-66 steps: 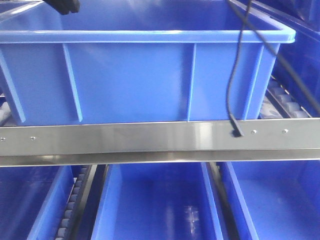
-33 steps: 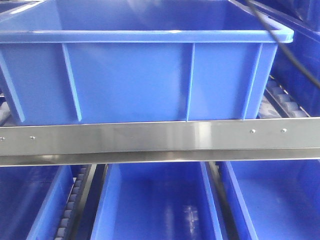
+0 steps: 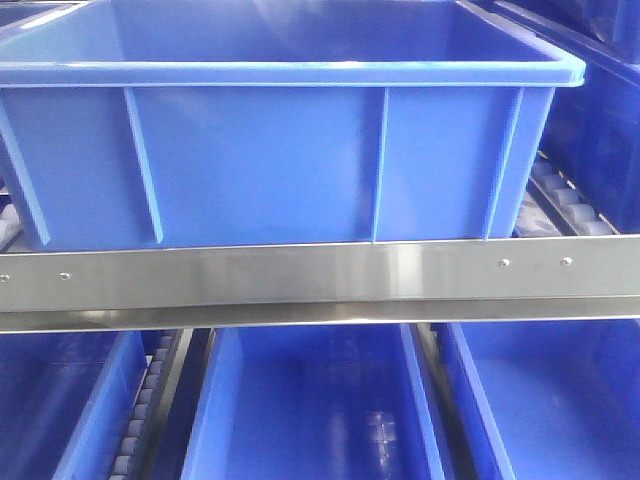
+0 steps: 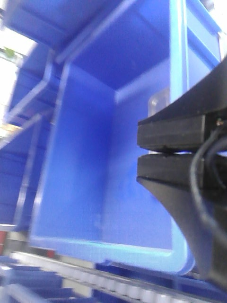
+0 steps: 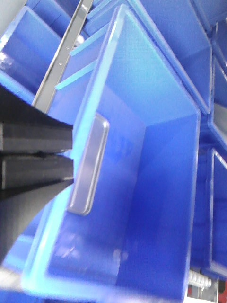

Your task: Grab silver tray and place in blue box

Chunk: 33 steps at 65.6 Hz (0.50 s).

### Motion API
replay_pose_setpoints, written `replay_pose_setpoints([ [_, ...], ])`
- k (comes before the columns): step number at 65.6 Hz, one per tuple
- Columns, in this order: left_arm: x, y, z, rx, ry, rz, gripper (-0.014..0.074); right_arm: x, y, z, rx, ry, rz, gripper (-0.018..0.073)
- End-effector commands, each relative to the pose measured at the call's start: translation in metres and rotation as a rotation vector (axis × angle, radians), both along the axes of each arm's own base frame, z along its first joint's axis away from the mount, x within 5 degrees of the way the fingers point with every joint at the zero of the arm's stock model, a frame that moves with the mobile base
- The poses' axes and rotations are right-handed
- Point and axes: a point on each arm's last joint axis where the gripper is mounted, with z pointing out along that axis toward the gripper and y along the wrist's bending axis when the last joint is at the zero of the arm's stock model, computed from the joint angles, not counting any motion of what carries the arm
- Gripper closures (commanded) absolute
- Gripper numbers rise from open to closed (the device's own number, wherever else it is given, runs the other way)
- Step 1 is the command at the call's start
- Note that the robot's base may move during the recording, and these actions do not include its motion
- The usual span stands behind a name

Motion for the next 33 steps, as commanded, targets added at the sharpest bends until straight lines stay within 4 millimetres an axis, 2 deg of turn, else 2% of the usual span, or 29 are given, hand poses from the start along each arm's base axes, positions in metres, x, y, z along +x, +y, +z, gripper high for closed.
replay_pose_setpoints([
  [1, -0.017, 0.006, 0.024, -0.066, -0.161, -0.005, 0.0603, -0.019, -0.011, 0.02, 0.025, -0.094, -0.004, 0.0507],
  [9, -0.032, 0.011, 0.033, -0.089, -0.223, -0.005, 0.0603, -0.04, -0.024, 0.027, 0.044, -0.123, -0.019, 0.0507],
  [18, -0.035, 0.013, 0.034, -0.091, -0.227, -0.005, 0.0603, -0.048, -0.028, 0.035, 0.094, -0.19, -0.008, 0.0507],
  [24, -0.036, 0.013, 0.03, -0.073, -0.198, -0.006, 0.0603, -0.053, -0.028, 0.042, 0.114, -0.301, 0.013, 0.0507],
  [28, -0.039, 0.013, 0.025, -0.019, -0.211, -0.007, 0.0603, -0.058, -0.029, 0.039, 0.096, -0.369, 0.027, 0.0507],
  [33, -0.046, 0.015, 0.015, 0.019, -0.241, -0.011, 0.0603, -0.064, -0.03, 0.025, 0.106, -0.404, 0.046, 0.0507],
])
